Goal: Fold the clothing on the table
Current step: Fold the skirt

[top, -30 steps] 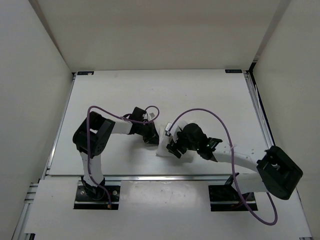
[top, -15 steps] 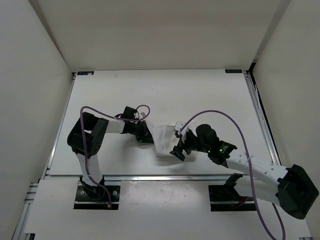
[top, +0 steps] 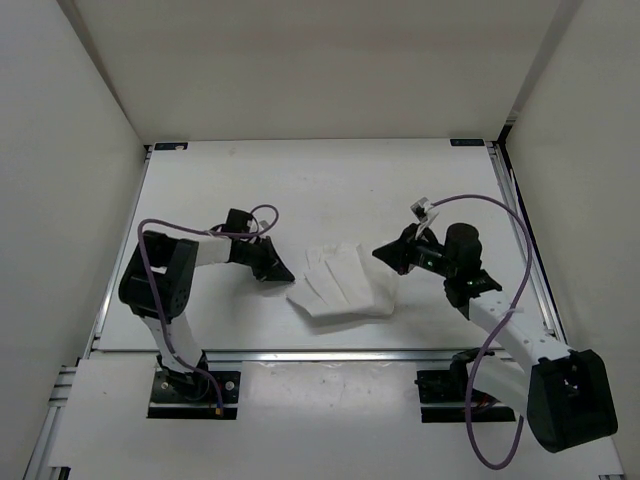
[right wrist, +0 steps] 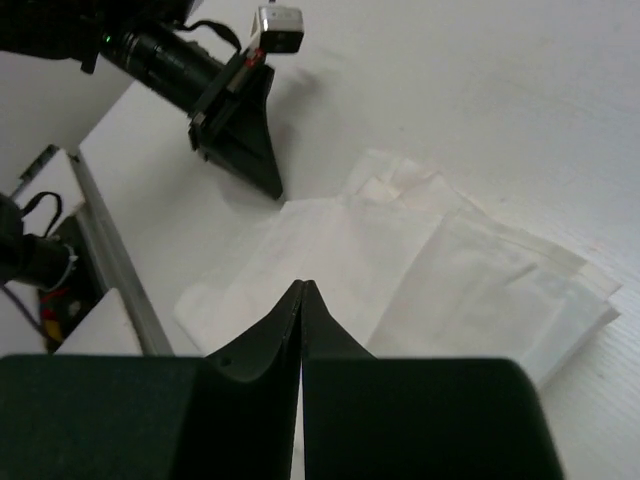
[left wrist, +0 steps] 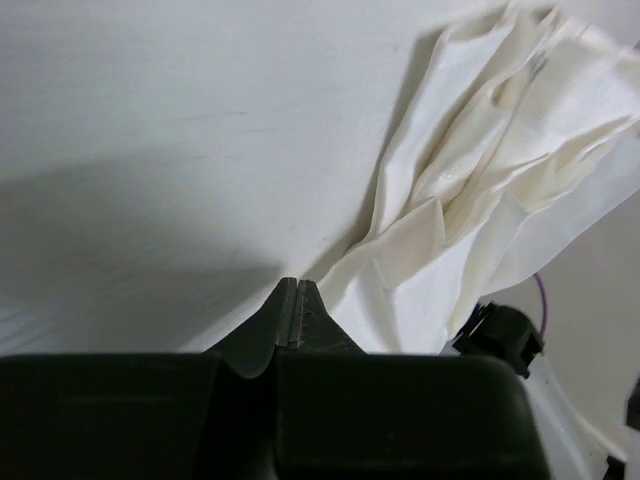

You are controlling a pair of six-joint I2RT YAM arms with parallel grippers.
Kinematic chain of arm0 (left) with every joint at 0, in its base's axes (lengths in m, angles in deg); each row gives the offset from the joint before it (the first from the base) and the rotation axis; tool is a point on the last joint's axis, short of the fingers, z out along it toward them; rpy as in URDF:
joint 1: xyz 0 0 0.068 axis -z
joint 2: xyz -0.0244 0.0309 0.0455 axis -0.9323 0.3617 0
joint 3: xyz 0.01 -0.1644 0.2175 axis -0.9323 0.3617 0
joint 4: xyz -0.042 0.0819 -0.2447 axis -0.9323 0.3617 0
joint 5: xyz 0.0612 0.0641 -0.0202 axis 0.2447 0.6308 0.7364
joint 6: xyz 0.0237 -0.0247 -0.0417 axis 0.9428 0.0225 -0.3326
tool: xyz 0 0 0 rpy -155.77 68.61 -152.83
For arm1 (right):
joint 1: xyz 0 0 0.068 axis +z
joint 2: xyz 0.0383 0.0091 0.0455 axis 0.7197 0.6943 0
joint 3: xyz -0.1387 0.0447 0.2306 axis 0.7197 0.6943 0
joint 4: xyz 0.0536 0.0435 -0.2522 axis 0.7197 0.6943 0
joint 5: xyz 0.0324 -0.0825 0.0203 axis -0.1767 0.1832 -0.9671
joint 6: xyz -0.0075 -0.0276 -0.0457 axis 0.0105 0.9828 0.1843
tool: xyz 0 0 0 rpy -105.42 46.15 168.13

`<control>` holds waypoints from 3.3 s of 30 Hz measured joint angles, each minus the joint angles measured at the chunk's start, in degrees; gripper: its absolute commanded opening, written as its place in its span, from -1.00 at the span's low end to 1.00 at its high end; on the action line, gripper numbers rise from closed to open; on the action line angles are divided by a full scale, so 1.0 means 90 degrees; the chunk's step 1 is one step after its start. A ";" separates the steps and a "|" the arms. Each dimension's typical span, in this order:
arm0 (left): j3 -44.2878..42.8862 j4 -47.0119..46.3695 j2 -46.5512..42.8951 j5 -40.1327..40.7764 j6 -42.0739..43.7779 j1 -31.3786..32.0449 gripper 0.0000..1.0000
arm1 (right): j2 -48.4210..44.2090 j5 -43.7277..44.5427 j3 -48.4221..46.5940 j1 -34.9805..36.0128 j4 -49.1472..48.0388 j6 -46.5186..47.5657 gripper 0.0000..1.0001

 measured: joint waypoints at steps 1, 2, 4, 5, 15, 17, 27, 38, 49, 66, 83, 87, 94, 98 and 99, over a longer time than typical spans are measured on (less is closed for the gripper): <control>0.0000 0.0083 -0.0097 0.0024 0.0036 -0.0148 -1.00 | 0.0005 -0.0121 0.0073 -0.0056 -0.0117 -0.0216 -1.00; 0.0000 0.0155 -0.0206 0.0032 0.0063 -0.0304 -1.00 | -0.0005 -0.0253 0.0155 -0.0073 -0.0250 -0.0398 -1.00; -0.0039 0.0367 -0.0486 0.0036 0.0117 -0.0605 -1.00 | 0.0007 -0.0656 0.0410 -0.0151 -0.0763 -0.1005 -0.98; -0.0097 0.0476 -0.0648 0.0036 0.0114 -0.0741 -1.00 | 0.0056 -0.0899 0.0600 -0.0233 -0.1134 -0.1387 -0.99; -0.0274 -0.2261 -0.1831 -0.0748 -0.1358 0.0911 -1.00 | 0.1894 -0.2018 0.1494 -0.0367 -0.3106 -0.3733 -1.00; -0.0036 -0.3024 -0.1831 -0.0967 -0.1698 0.1433 -1.00 | 0.2397 -0.2200 0.1413 -0.0386 -0.3485 -0.4087 -1.00; 0.0933 -0.4675 -0.1552 -0.1637 -0.2579 0.2108 -1.00 | 0.4741 -0.2679 0.0306 -0.0597 -0.5479 -0.5746 -0.99; 0.1156 -0.5343 -0.0877 -0.2120 -0.2866 0.2348 -1.00 | 0.5615 -0.2484 -0.0376 -0.0410 -0.4762 -0.5646 -1.00; 0.1112 -0.5622 -0.0884 -0.2295 -0.3067 0.2550 -1.00 | 0.6016 -0.1906 -0.1270 -0.0357 -0.2548 -0.4721 -1.00; 0.0886 -0.6487 -0.0301 -0.2514 -0.3551 0.2744 -1.00 | 0.3473 -0.2341 -0.0823 -0.1447 -0.2849 -0.4568 -1.00; 0.1205 -0.6492 0.1661 -0.2650 -0.2215 0.2497 -1.00 | 0.3303 -0.2606 -0.0641 -0.1103 -0.1532 -0.3808 -0.99; 0.1350 -0.6533 0.1435 -0.2572 -0.2300 0.2375 -1.00 | 0.3240 -0.2883 -0.0432 -0.1110 -0.1615 -0.3888 -0.98; 0.1035 -0.6438 -0.0180 -0.2404 -0.2810 0.1596 -1.00 | 0.3240 -0.3232 -0.0379 -0.0903 -0.1613 -0.4005 -1.00; 0.1049 -0.6392 -0.1151 -0.2358 -0.2829 0.1105 -1.00 | 0.3344 -0.3283 -0.0559 -0.0571 -0.1579 -0.3997 -0.99; 0.1137 -0.6382 -0.1307 -0.2336 -0.2778 0.1018 -1.00 | 0.3427 -0.3279 -0.0593 -0.0474 -0.1583 -0.3993 -1.00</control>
